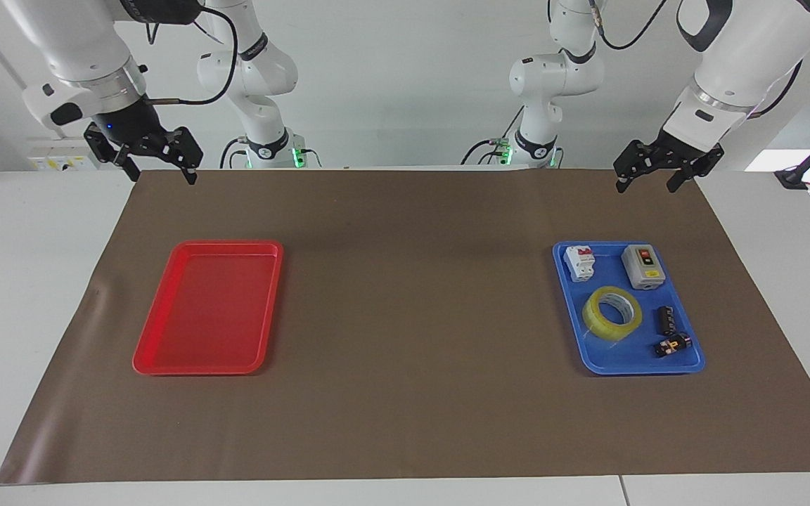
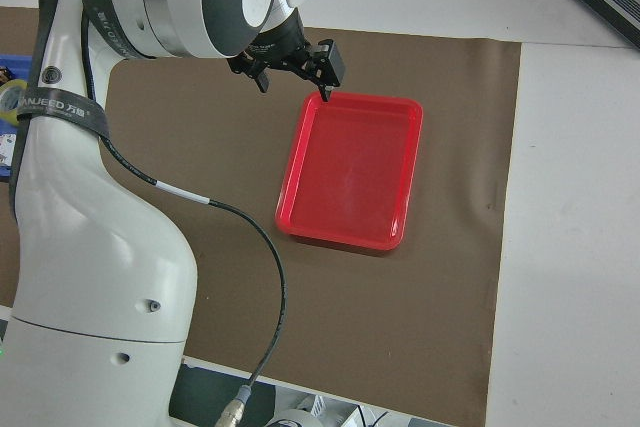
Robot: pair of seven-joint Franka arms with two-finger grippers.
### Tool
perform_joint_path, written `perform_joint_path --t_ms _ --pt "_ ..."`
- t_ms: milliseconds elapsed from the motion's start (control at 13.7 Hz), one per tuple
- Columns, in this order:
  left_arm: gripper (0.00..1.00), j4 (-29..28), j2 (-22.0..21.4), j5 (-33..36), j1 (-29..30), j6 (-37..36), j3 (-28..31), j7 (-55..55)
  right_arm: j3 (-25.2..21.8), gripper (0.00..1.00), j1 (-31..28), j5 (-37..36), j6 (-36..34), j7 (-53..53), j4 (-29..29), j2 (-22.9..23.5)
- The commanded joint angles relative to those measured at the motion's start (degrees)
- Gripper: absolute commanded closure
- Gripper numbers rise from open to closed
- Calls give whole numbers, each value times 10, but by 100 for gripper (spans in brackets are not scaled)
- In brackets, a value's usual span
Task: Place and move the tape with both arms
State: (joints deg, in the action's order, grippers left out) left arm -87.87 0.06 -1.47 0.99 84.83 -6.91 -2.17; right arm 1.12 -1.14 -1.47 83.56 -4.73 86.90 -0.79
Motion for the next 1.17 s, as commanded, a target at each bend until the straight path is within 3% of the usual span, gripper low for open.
perform_joint_path --t_ms 0,802,1094 --pt "0 -6 -14 -6 -2 3 3 4 3 0 -6 1 2 15 6 -8" --pt "0 -39 -29 -6 -4 24 4 0 2 0 -4 -2 6 40 13 -9" --pt "0 -38 2 9 29 73 5 2 3 0 -4 -2 5 37 13 -10"
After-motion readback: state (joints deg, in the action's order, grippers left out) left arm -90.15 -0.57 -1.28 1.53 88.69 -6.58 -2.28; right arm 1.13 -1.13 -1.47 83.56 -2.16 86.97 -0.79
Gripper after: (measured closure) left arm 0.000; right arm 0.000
